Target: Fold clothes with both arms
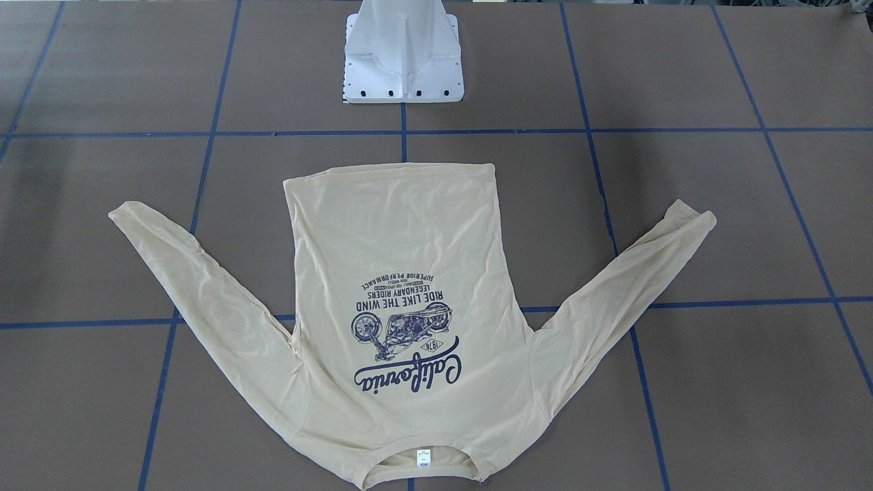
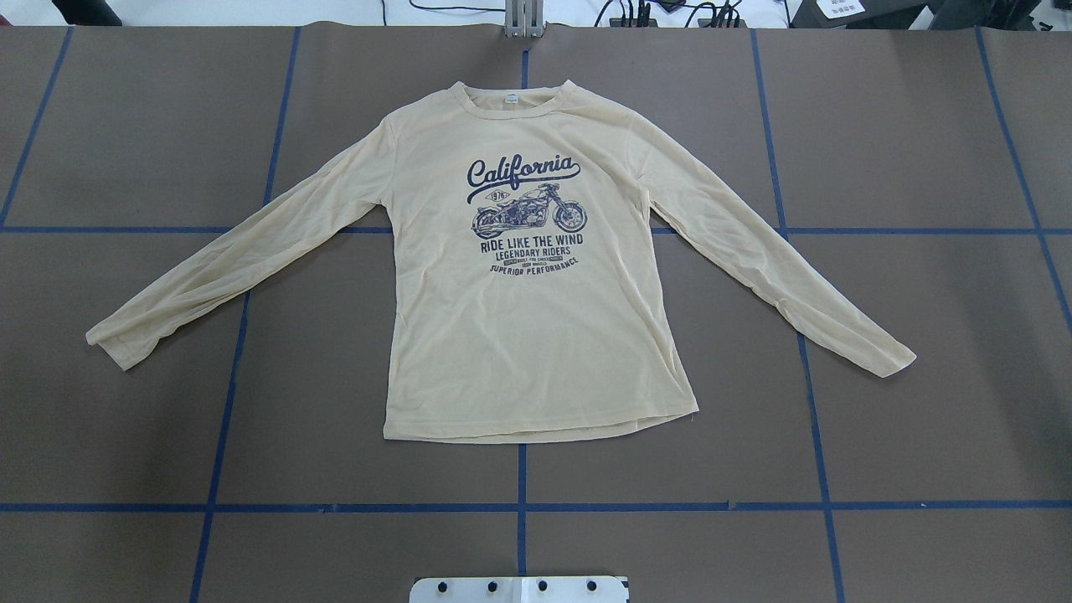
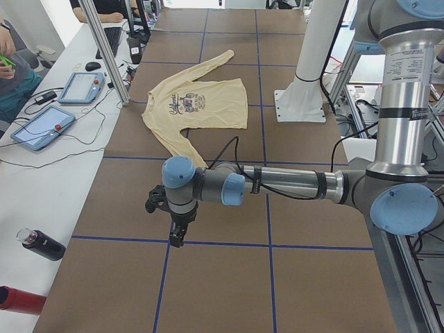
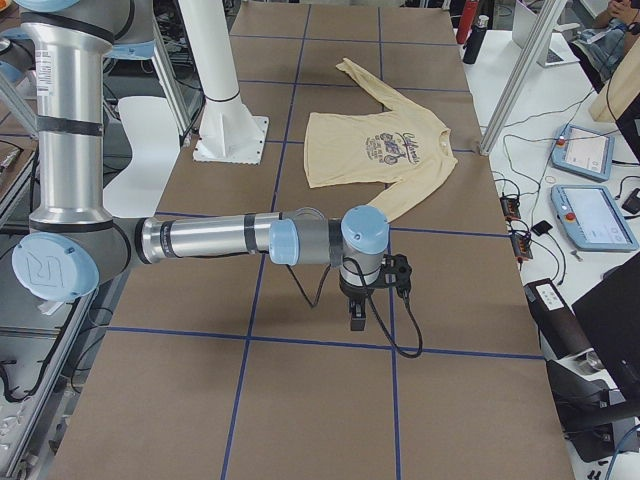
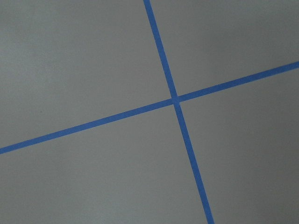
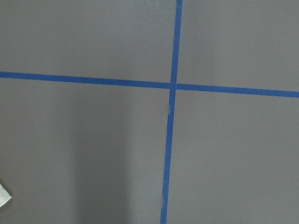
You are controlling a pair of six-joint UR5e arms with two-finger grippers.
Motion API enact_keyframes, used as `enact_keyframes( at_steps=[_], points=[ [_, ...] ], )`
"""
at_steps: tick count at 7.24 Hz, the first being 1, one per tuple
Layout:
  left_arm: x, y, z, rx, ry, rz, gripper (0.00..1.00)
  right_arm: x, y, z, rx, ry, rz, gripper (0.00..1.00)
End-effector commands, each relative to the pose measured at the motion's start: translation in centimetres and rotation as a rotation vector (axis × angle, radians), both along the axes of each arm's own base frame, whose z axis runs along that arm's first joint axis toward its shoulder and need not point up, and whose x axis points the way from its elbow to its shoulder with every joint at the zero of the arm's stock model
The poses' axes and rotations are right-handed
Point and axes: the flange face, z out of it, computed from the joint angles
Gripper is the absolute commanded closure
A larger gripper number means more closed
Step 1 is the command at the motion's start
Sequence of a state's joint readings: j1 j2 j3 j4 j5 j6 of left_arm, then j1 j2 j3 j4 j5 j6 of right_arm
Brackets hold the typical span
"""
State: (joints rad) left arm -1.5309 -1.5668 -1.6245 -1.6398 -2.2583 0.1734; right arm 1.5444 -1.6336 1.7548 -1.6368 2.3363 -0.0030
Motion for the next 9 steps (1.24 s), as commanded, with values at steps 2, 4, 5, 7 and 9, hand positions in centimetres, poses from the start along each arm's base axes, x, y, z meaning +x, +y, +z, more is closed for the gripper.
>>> enact_keyframes(
  at_steps=[2, 4, 5, 7, 9],
  points=[
    [0.0, 0.0, -0.1, 0.001, 0.001, 0.000, 0.00, -0.1, -0.1, -1.0, 0.020, -0.004, -0.001, 0.00],
    [-0.1, 0.0, -0.1, 0.001, 0.001, -0.001, 0.00, -0.1, -0.1, -0.9, 0.018, -0.003, -0.001, 0.00],
    [-0.1, -0.1, -0.1, 0.003, 0.000, -0.003, 0.00, -0.1, -0.1, -1.4, 0.028, -0.008, -0.003, 0.00],
    [-0.2, -1.2, -1.6, 0.025, 0.003, -0.010, 0.00, -0.4, -1.4, -3.2, 0.070, 0.001, -0.011, 0.00],
    [-0.3, -1.8, -3.4, 0.061, 0.012, -0.013, 0.00, -2.0, -3.5, -5.3, 0.114, 0.000, -0.041, 0.00]
  ],
)
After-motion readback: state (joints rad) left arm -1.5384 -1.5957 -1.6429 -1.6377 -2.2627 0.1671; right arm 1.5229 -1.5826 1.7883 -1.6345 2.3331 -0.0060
